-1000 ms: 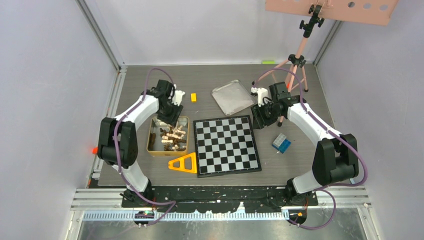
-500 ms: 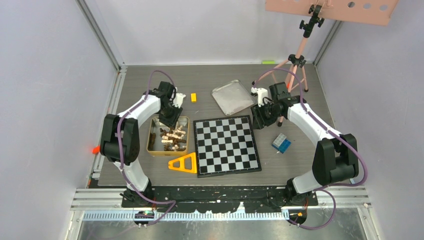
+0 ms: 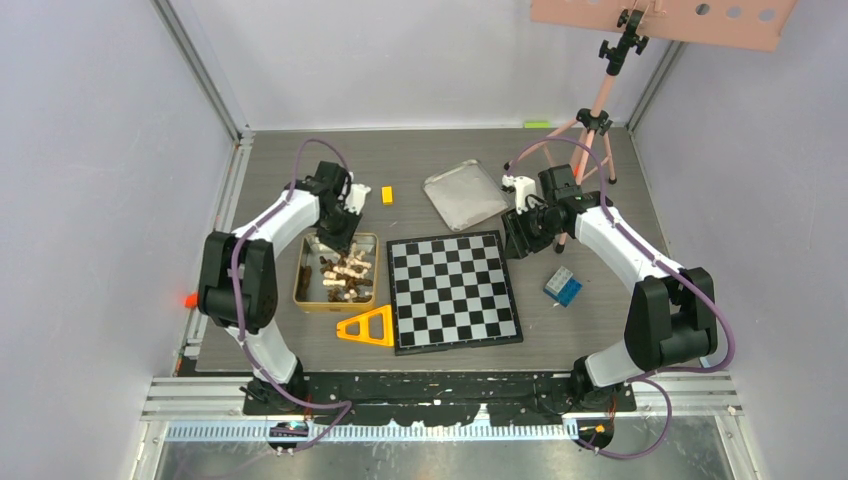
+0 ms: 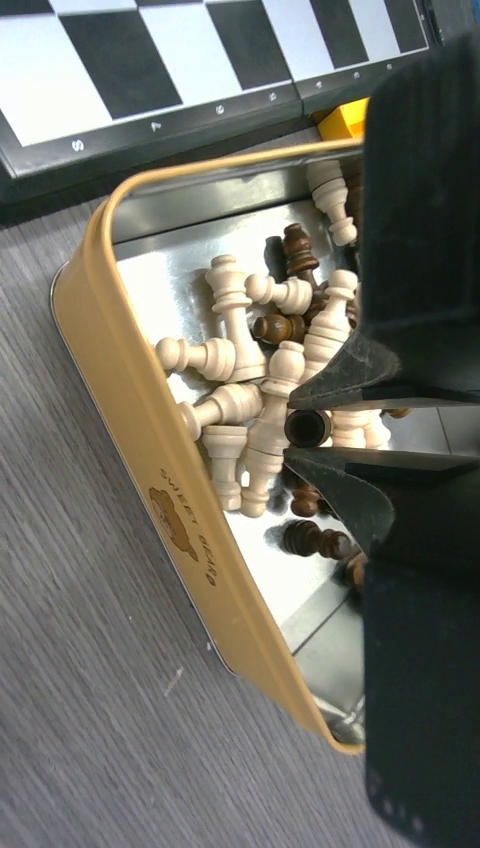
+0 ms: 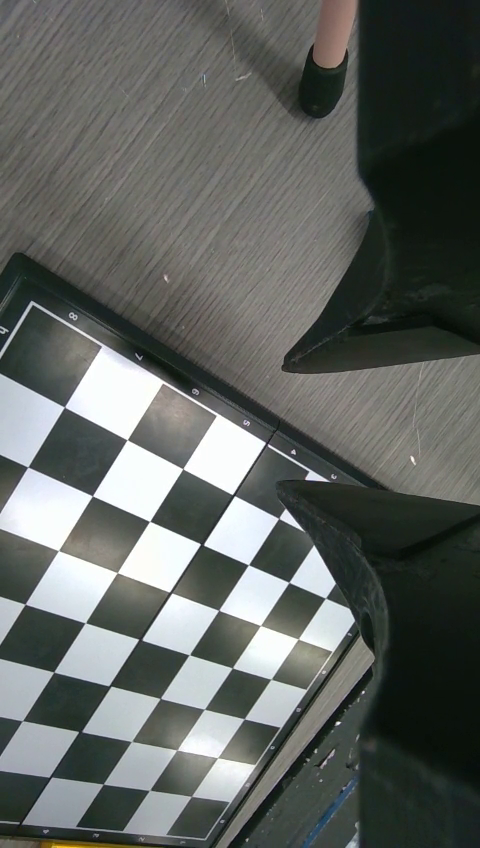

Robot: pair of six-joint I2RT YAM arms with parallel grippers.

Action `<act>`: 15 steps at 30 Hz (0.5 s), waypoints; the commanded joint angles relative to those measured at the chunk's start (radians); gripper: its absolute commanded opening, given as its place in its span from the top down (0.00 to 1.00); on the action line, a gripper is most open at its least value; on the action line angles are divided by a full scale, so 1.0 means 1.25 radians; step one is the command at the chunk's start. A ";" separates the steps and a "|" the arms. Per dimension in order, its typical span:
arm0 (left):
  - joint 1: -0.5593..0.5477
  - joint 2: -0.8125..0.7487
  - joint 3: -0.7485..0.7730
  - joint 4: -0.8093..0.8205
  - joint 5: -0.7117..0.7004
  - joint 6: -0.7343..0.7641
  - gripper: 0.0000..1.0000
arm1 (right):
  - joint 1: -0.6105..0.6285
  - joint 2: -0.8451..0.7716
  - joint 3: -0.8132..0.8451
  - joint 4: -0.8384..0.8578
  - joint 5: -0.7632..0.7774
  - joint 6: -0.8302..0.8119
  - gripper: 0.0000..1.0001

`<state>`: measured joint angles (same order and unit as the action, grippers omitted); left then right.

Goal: Set up the chess pieces on the board
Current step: Pick up the chess piece from the storage box.

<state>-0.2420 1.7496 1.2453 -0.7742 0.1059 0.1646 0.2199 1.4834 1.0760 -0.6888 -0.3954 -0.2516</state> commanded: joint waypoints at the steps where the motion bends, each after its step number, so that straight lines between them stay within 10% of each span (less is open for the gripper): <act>1: -0.003 -0.103 0.005 0.028 0.022 0.001 0.91 | -0.004 -0.013 0.005 0.014 -0.016 0.004 0.50; 15: -0.047 -0.233 -0.140 0.351 0.292 -0.031 1.00 | -0.010 -0.006 0.007 0.014 -0.006 0.002 0.51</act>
<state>-0.2562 1.4849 1.1297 -0.5594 0.3119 0.1524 0.2142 1.4834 1.0760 -0.6888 -0.3954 -0.2516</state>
